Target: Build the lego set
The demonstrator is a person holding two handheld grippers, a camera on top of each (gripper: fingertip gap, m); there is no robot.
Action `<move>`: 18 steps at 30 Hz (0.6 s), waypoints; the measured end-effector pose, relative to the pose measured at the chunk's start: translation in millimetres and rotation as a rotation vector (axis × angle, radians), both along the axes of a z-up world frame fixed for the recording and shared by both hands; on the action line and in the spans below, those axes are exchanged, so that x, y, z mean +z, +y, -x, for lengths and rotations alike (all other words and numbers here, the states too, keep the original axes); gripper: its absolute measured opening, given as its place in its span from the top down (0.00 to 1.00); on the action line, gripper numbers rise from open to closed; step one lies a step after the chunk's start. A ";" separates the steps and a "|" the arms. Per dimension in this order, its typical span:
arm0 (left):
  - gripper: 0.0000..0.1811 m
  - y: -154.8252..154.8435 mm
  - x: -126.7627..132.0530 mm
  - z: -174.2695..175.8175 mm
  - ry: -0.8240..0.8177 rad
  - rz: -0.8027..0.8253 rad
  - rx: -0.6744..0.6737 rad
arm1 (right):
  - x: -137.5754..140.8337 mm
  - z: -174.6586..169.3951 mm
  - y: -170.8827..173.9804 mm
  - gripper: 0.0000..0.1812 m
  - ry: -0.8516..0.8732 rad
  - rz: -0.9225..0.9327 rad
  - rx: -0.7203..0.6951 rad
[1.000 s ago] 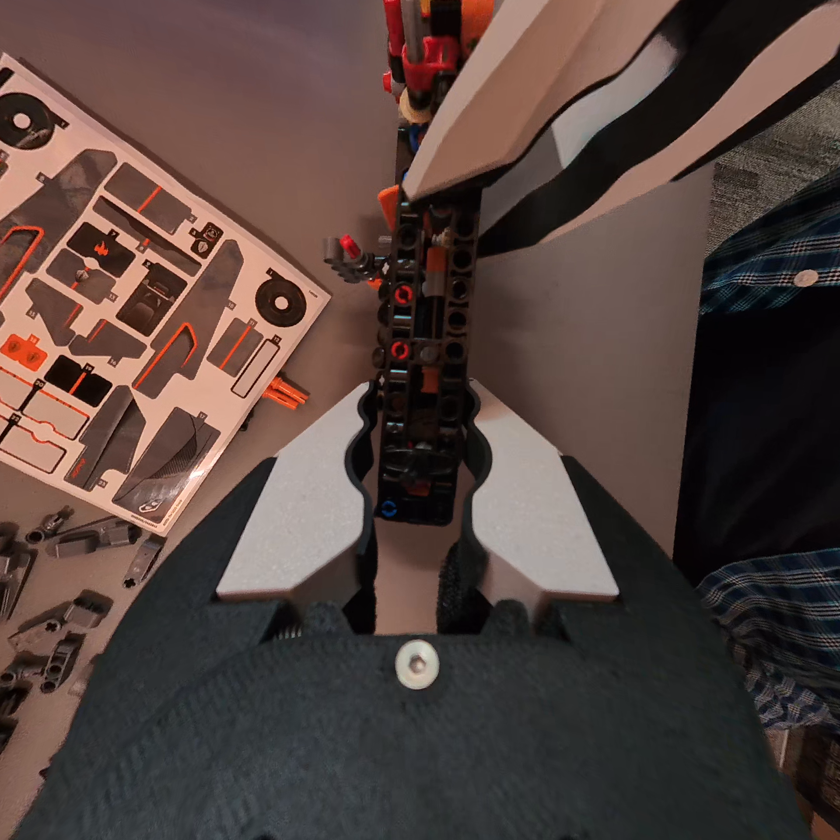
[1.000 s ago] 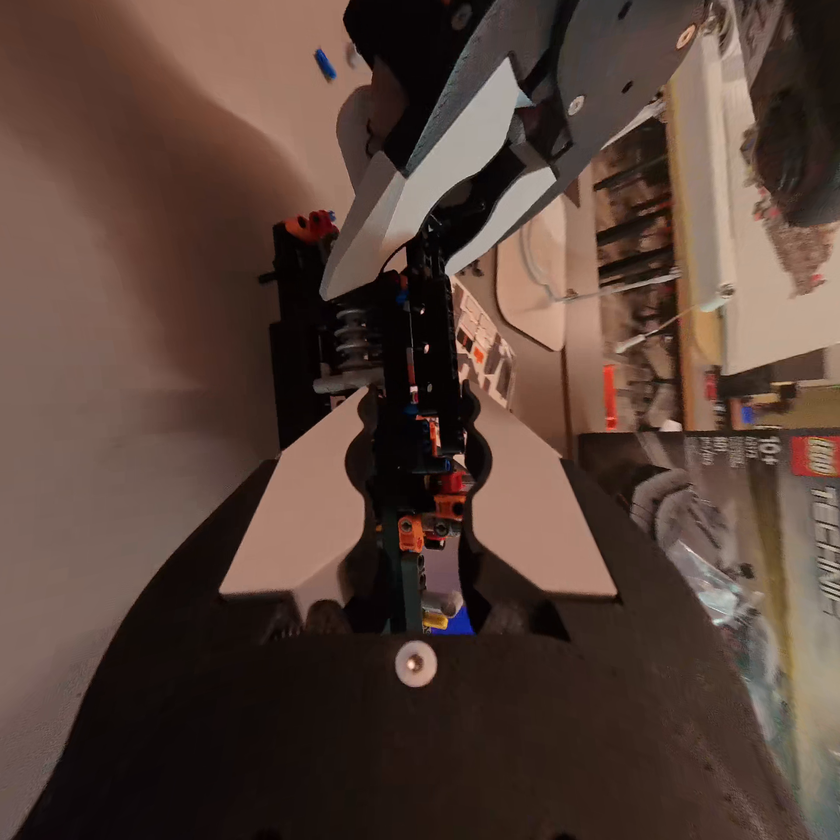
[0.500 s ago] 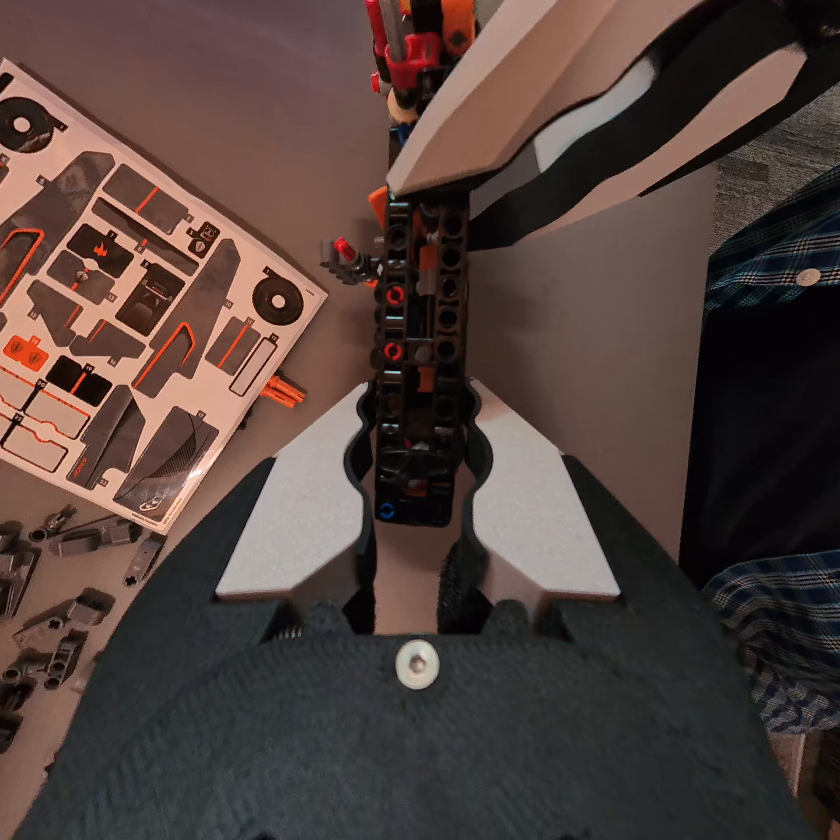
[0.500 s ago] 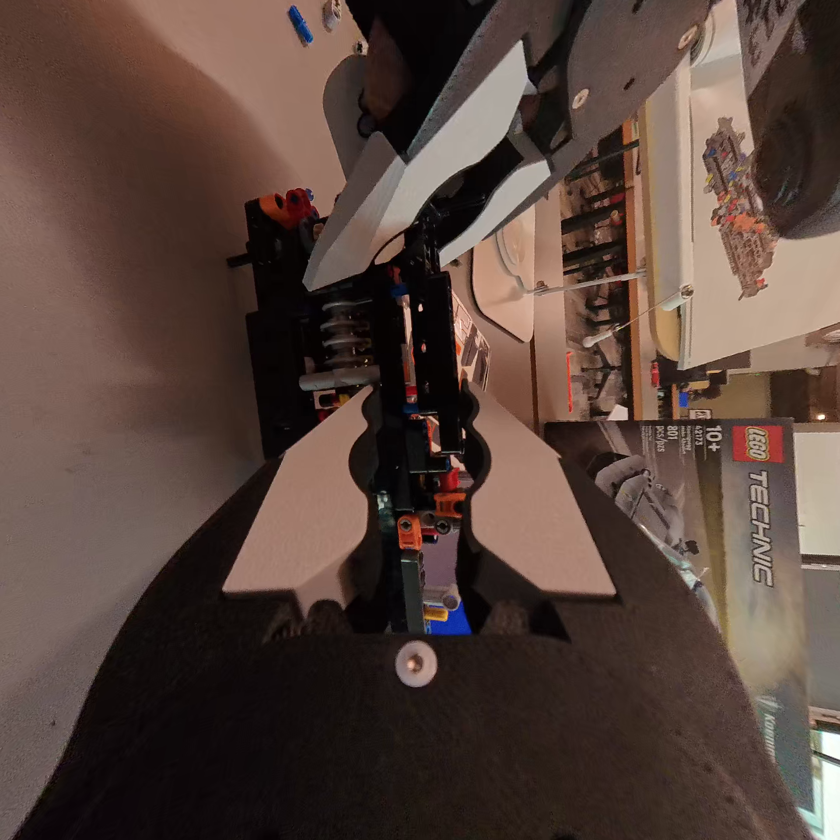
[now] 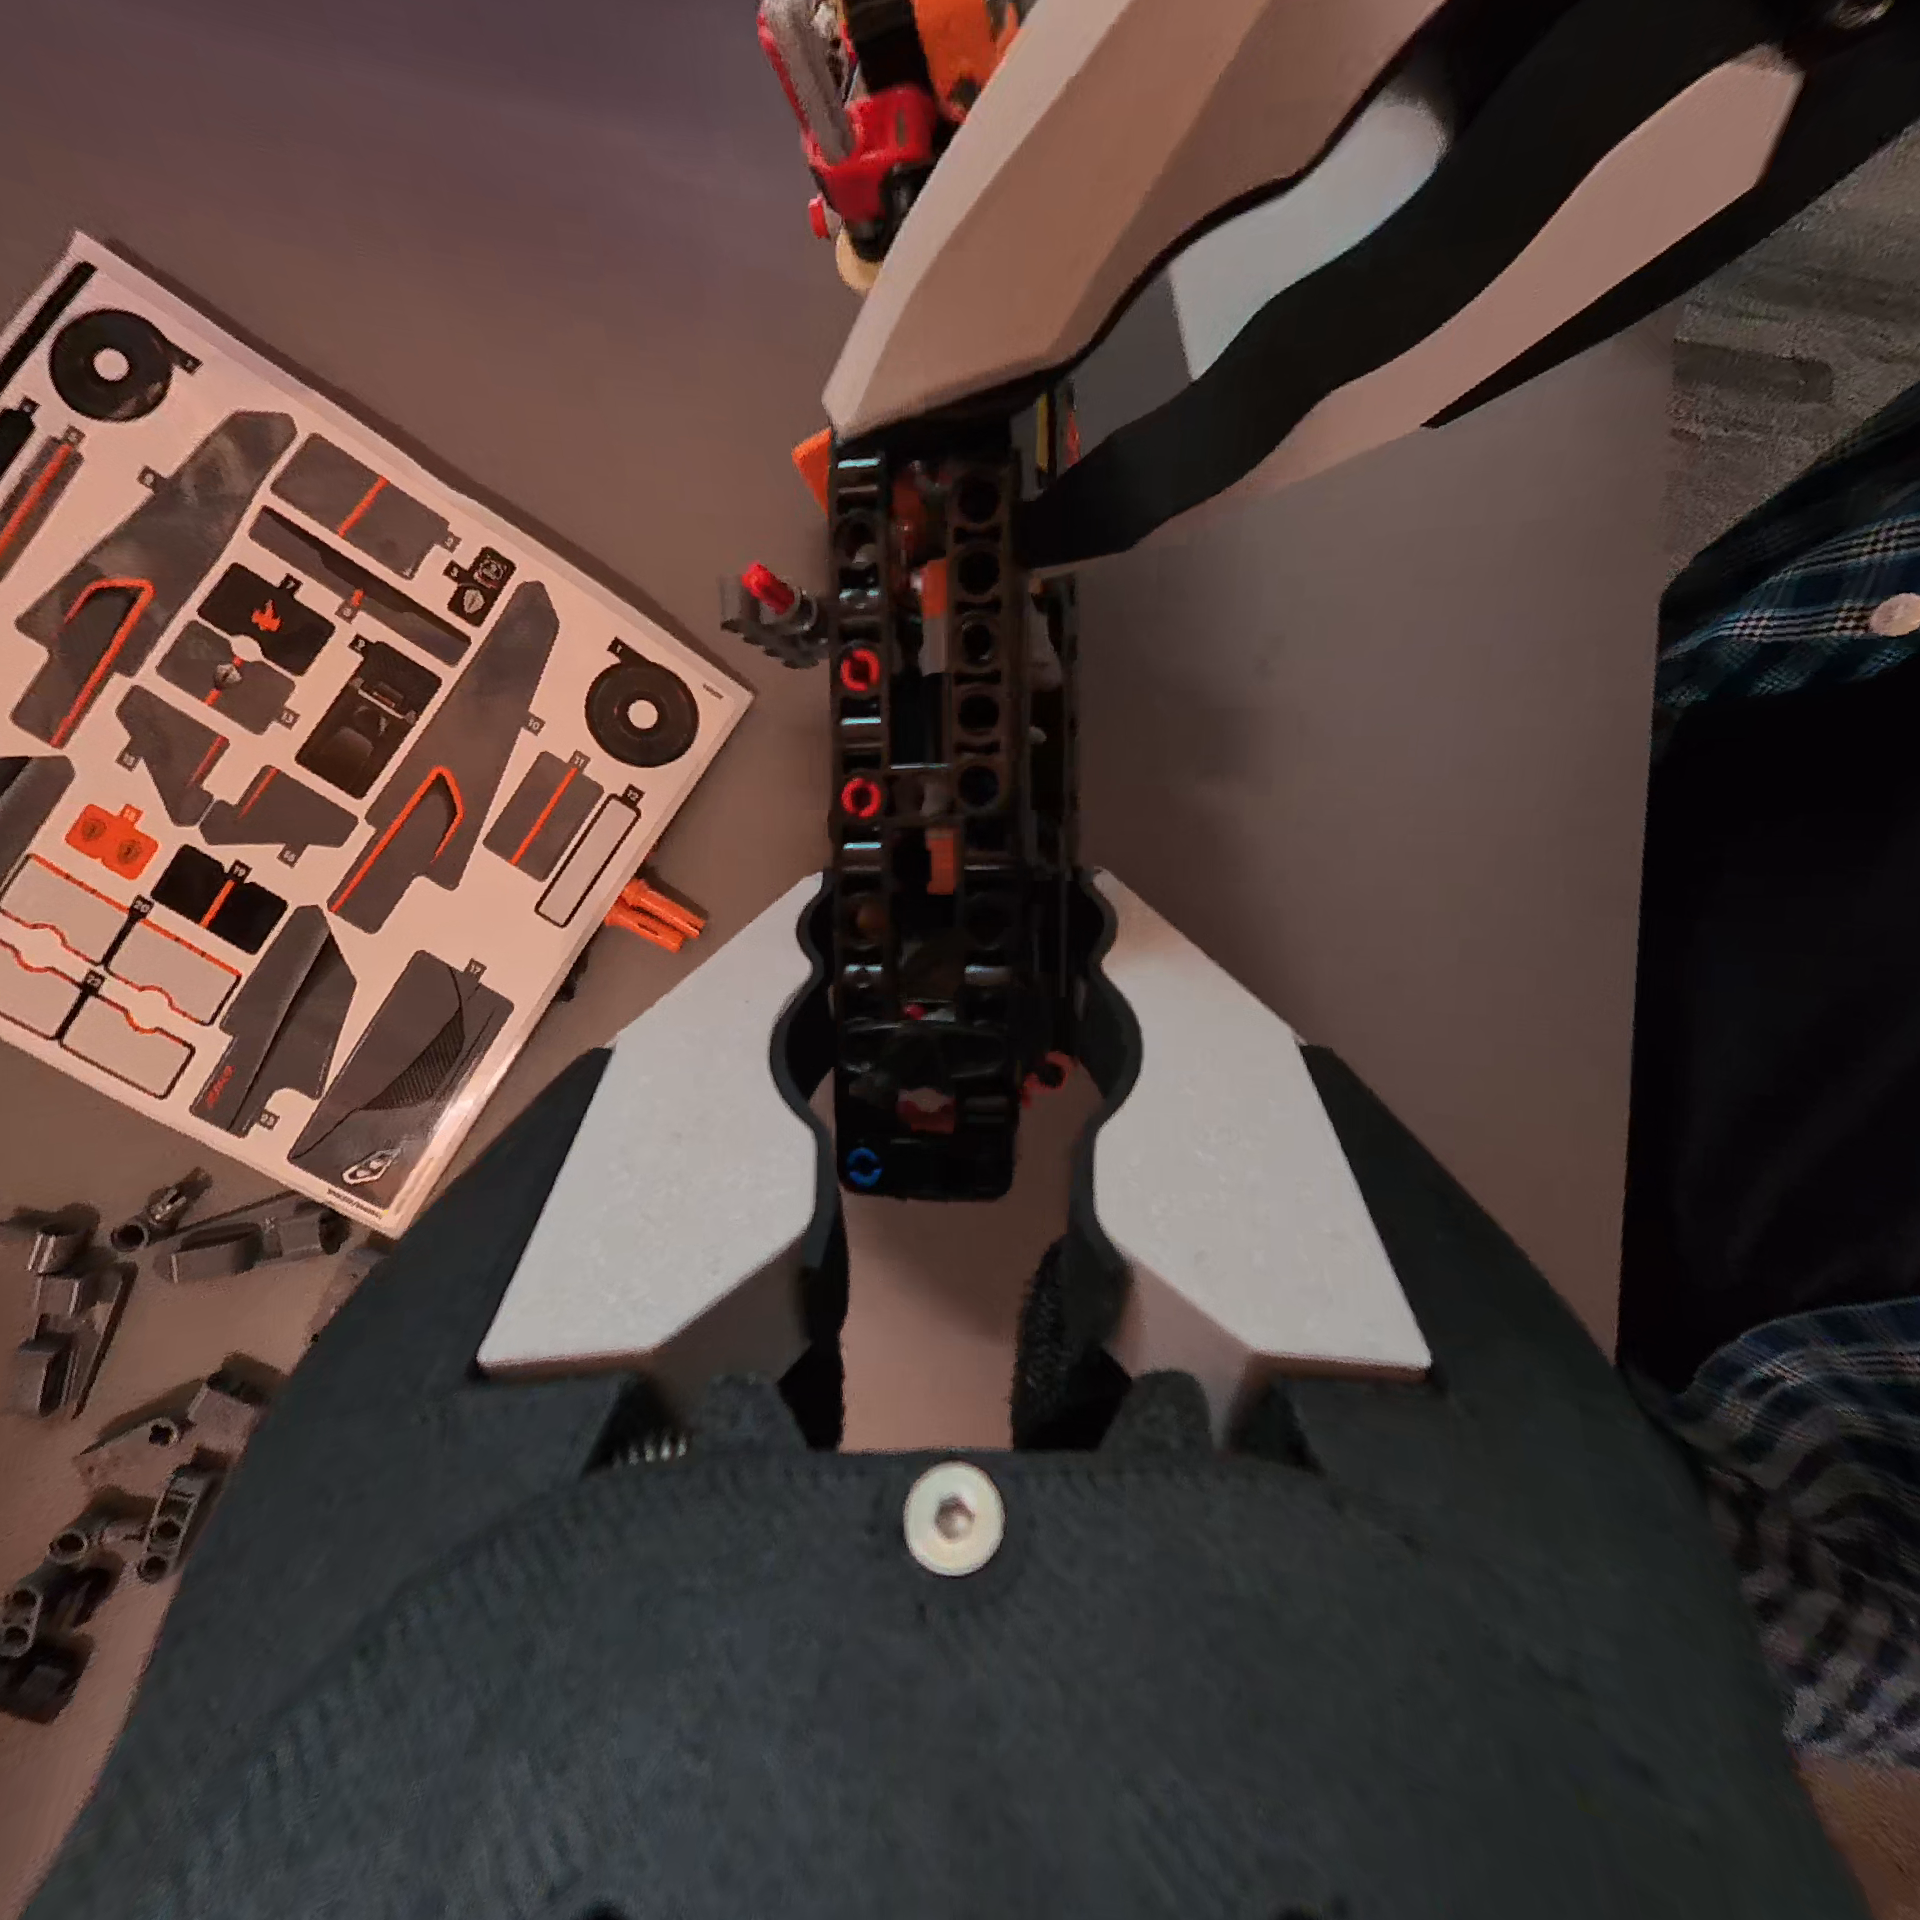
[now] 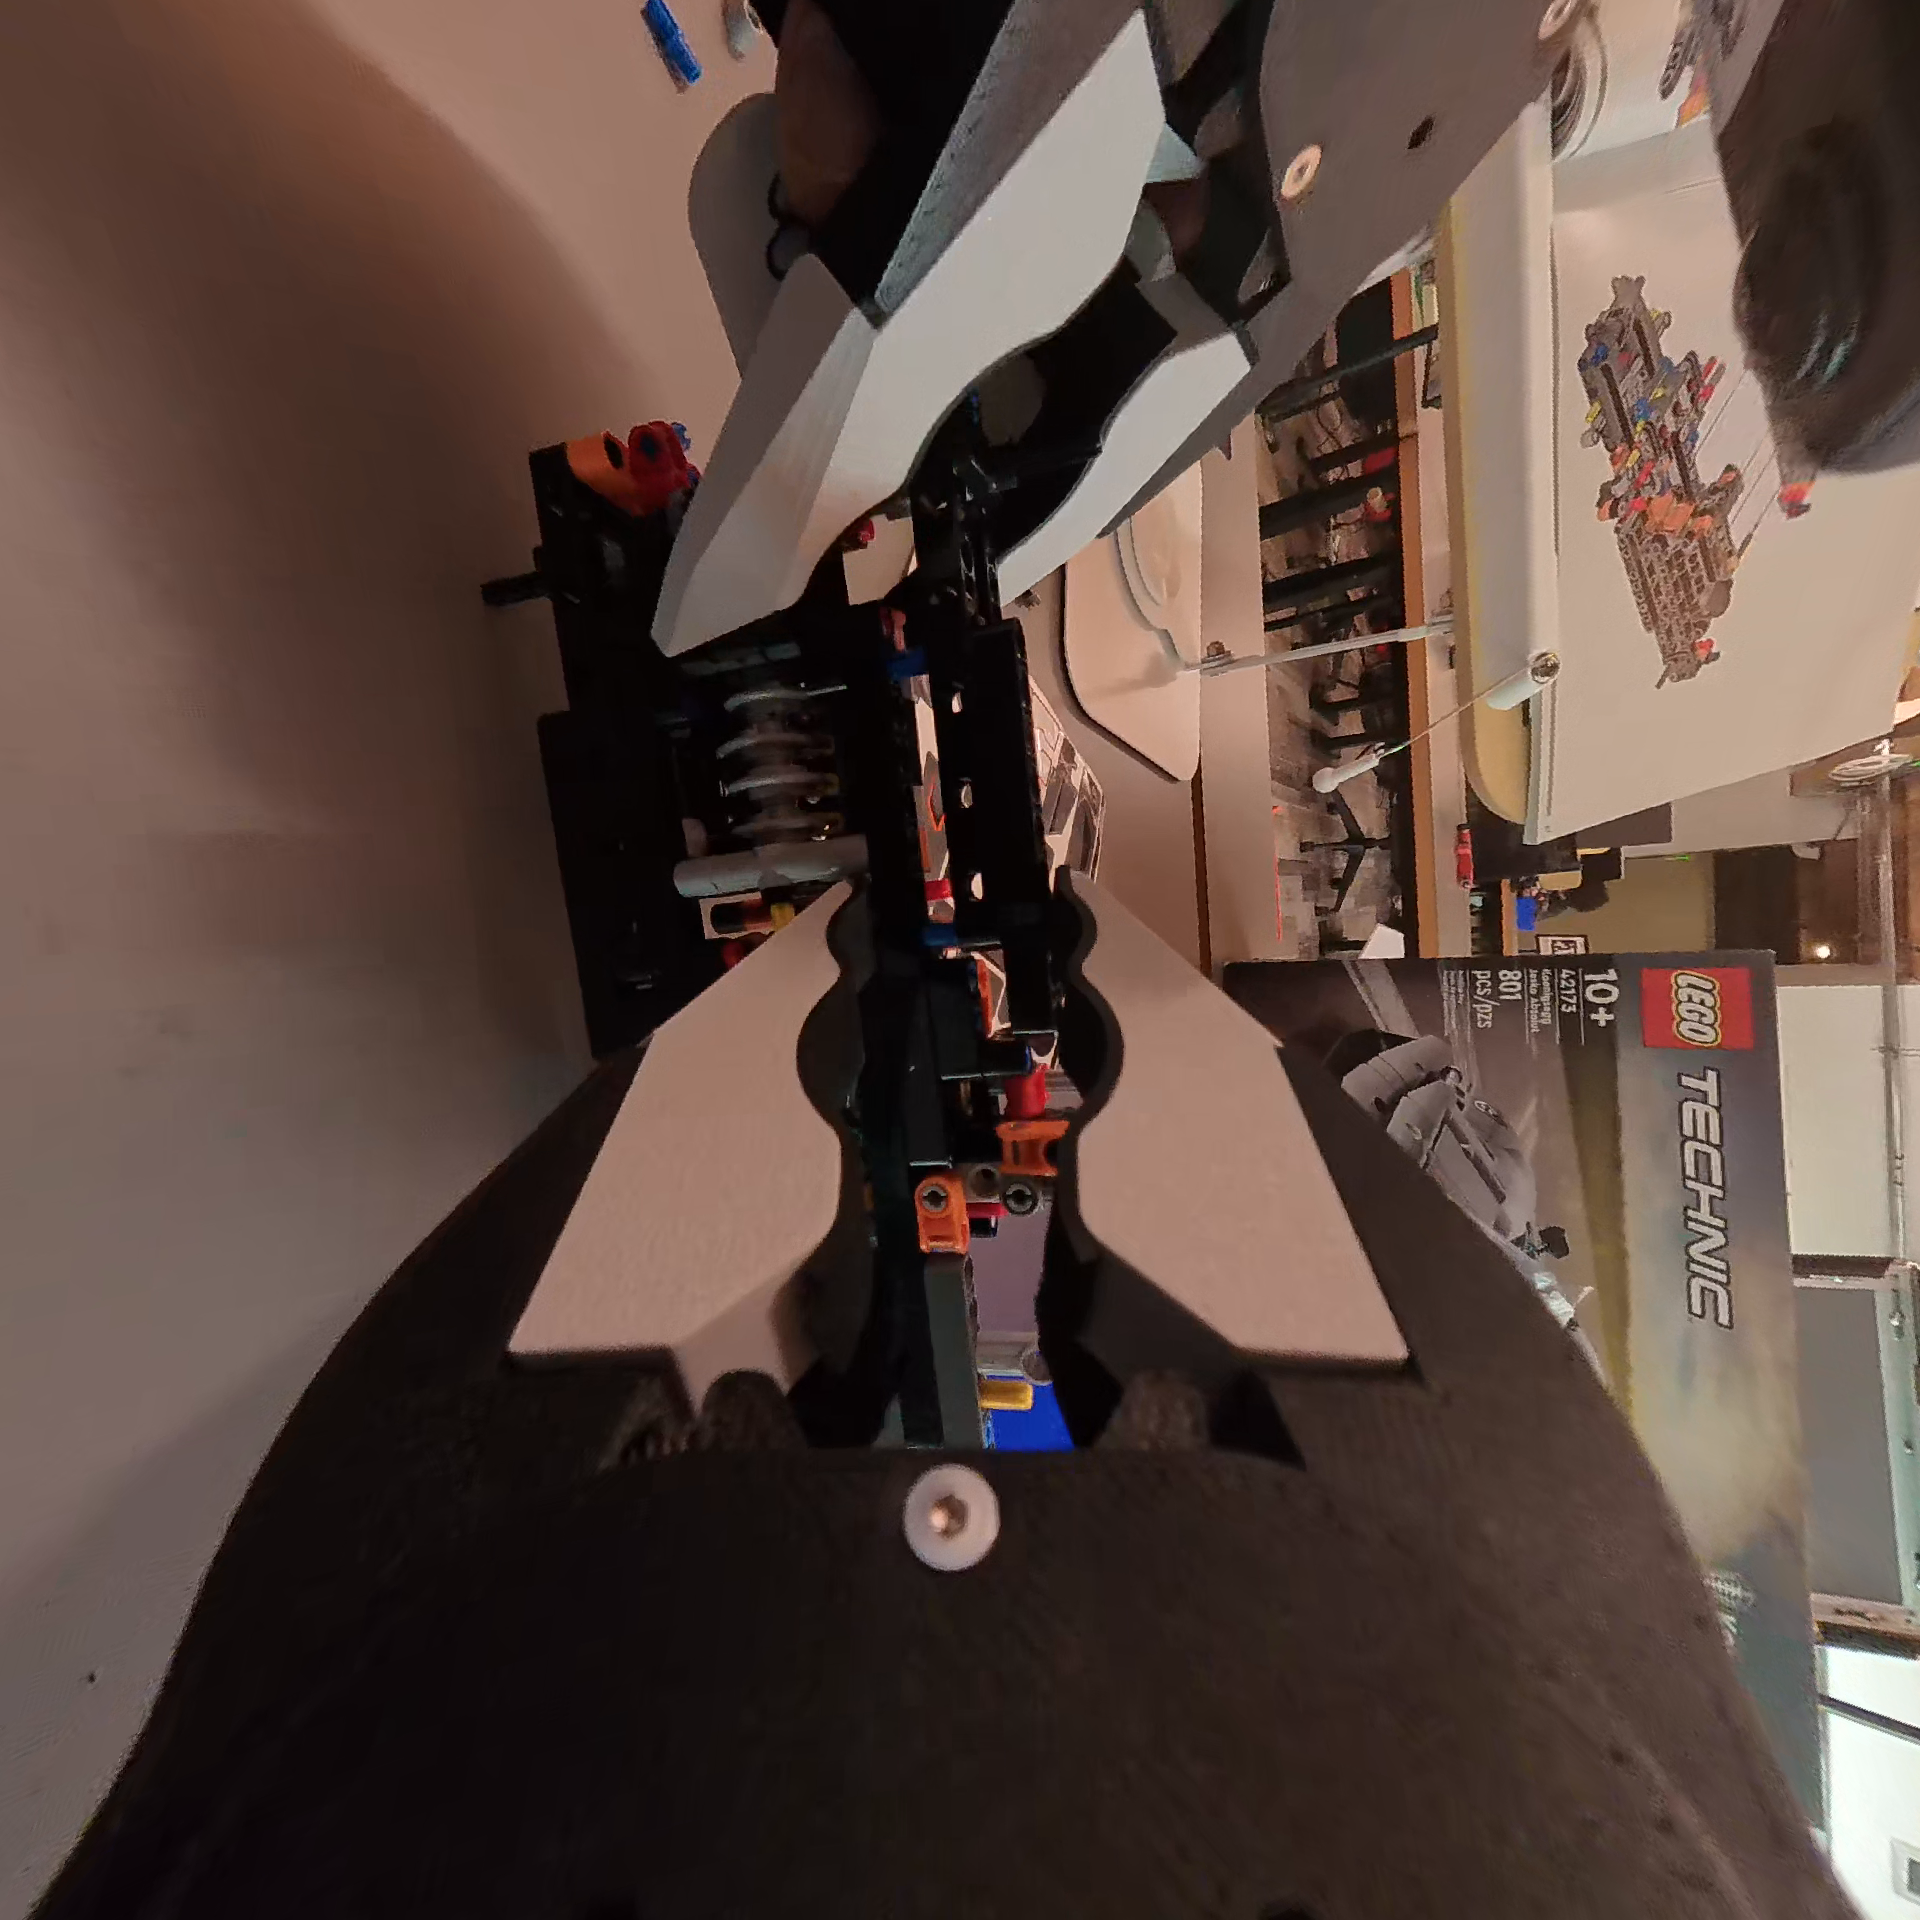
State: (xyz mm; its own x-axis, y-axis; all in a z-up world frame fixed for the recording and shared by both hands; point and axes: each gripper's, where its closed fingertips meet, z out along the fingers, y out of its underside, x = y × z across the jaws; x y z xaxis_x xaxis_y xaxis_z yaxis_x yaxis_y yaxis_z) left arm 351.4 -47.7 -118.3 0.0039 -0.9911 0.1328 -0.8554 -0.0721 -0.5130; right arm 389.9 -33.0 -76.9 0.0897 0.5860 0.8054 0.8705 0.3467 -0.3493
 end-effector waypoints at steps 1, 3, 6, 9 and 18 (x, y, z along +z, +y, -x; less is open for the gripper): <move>0.75 0.5 1.7 -0.8 -0.018 -0.016 0.006 | -0.1 -0.1 0.2 0.82 0.000 0.000 0.000; 0.70 4.4 7.1 -0.8 -0.046 -0.070 0.035 | -0.1 0.0 0.5 0.82 0.000 0.002 -0.002; 0.69 15.2 16.5 6.1 -0.058 -0.251 0.087 | -0.2 -0.1 0.4 0.82 0.001 0.009 -0.002; 0.69 23.4 40.2 8.6 -0.100 -0.532 0.134 | -0.2 0.1 0.7 0.82 0.007 0.012 -0.005; 0.75 10.9 31.8 -11.5 0.023 -0.898 0.100 | 0.5 0.2 -0.3 0.82 0.003 0.000 -0.006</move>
